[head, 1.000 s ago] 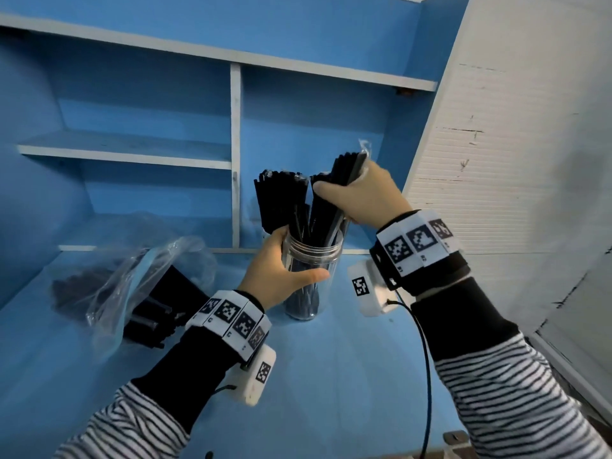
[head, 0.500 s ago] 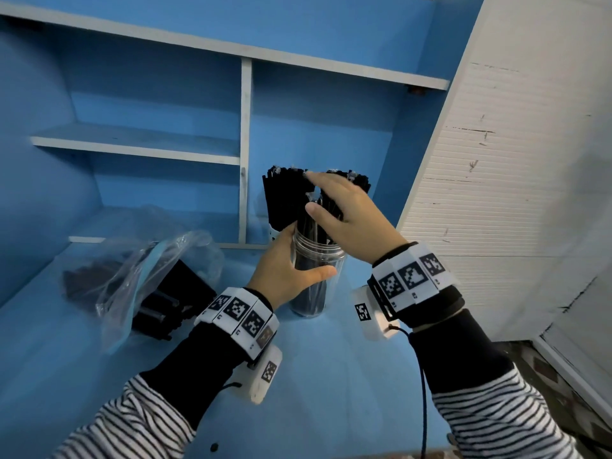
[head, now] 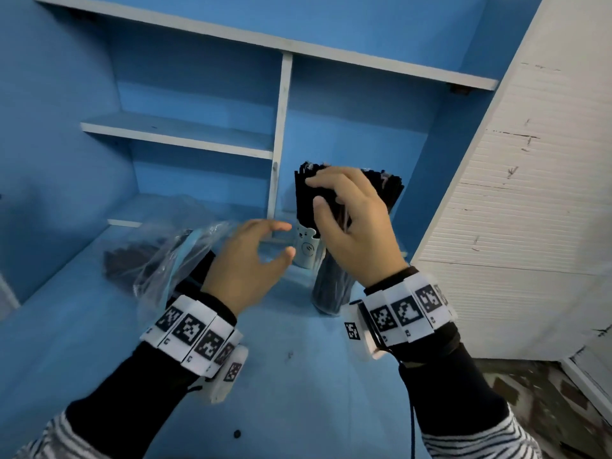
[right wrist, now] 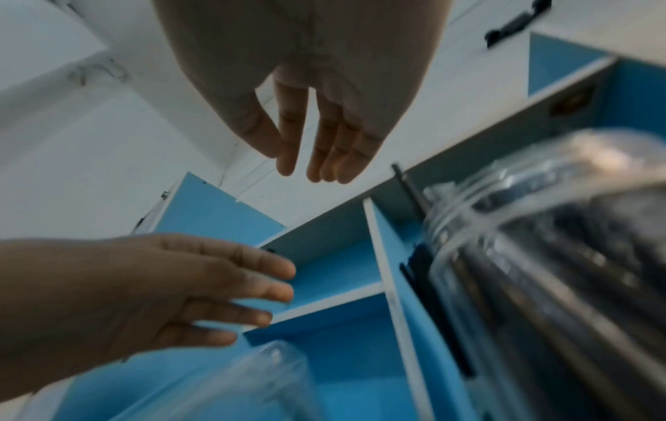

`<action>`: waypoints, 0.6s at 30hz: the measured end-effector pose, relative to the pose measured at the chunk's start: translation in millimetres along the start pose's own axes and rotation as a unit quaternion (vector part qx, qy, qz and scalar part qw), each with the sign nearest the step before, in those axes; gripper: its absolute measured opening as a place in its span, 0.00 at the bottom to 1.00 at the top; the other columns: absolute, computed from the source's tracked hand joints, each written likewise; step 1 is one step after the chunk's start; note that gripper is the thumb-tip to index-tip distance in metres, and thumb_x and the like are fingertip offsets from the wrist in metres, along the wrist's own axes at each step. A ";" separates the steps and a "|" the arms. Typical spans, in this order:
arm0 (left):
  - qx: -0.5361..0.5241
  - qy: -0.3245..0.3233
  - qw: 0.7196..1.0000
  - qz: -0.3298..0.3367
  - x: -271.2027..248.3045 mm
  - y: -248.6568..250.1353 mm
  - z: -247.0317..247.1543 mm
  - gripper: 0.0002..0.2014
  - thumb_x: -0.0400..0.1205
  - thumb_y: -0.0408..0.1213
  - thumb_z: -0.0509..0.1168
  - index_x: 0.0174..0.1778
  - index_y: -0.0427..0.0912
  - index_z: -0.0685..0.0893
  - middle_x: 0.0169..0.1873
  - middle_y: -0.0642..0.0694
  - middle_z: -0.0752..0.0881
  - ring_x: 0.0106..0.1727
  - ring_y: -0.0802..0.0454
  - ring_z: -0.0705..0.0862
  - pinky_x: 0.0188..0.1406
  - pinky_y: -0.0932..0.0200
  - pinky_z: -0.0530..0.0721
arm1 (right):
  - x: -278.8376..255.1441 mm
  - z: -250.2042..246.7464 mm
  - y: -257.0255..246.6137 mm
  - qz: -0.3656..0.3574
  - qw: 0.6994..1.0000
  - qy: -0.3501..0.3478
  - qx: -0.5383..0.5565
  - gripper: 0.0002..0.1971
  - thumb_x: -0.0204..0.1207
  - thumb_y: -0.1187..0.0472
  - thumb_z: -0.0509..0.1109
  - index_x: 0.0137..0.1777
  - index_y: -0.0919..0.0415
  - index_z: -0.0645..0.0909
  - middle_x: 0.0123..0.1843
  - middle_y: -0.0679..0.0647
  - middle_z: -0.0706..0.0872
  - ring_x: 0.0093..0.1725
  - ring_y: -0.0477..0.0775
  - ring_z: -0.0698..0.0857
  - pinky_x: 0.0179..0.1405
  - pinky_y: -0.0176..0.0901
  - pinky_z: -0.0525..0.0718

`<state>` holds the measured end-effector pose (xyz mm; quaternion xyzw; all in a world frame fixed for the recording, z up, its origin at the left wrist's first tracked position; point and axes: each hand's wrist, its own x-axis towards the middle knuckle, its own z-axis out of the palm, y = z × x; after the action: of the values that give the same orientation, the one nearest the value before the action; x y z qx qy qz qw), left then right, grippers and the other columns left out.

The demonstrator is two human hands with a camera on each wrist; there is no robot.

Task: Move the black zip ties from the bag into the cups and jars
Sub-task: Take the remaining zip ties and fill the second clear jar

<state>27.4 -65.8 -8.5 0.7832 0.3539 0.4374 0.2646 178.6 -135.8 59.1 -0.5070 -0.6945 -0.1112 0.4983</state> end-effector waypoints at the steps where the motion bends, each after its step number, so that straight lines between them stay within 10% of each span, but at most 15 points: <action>1: 0.022 0.017 1.000 0.012 -1.0 -5.1 -12.2 0.14 0.77 0.40 0.72 0.58 0.55 0.84 0.57 0.55 0.83 0.61 0.62 0.78 0.66 0.62 0.73 | -3.1 9.3 -2.3 0.002 1.000 -0.006 0.026 0.11 0.79 0.67 0.64 0.58 0.65 0.84 0.58 0.55 0.82 0.60 0.48 0.80 0.61 0.39 0.78; 7: 0.114 0.030 0.993 -0.026 2.8 -39.9 -75.4 0.16 0.73 0.35 0.74 0.51 0.61 0.85 0.55 0.50 0.83 0.57 0.55 0.81 0.58 0.62 0.74 | -19.9 75.9 -4.1 0.103 0.970 -0.184 0.119 0.07 0.79 0.65 0.67 0.53 0.63 0.86 0.50 0.54 0.88 0.47 0.48 0.84 0.48 0.35 0.81; 12: 0.112 -0.116 0.984 -0.079 -2.1 -67.9 -101.2 0.23 0.71 0.35 0.74 0.53 0.68 0.81 0.60 0.49 0.84 0.63 0.53 0.81 0.63 0.59 0.74 | -18.1 122.9 -4.0 0.171 0.908 -0.380 0.054 0.16 0.81 0.53 0.67 0.66 0.58 0.81 0.60 0.53 0.87 0.60 0.52 0.84 0.60 0.41 0.80; 18: 0.094 -0.111 0.984 -0.103 -7.3 -83.1 -104.4 0.24 0.77 0.31 0.70 0.62 0.66 0.82 0.63 0.58 0.84 0.64 0.55 0.81 0.67 0.55 0.78 | -9.6 160.2 2.3 0.152 0.859 -0.489 -0.027 0.26 0.81 0.51 0.67 0.77 0.55 0.71 0.73 0.57 0.79 0.70 0.58 0.78 0.70 0.48 0.75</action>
<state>-93.2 -9.9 -22.4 0.8075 0.4406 0.2831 0.2714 87.5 -34.7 -26.1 -0.6086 -0.7600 0.2090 0.0914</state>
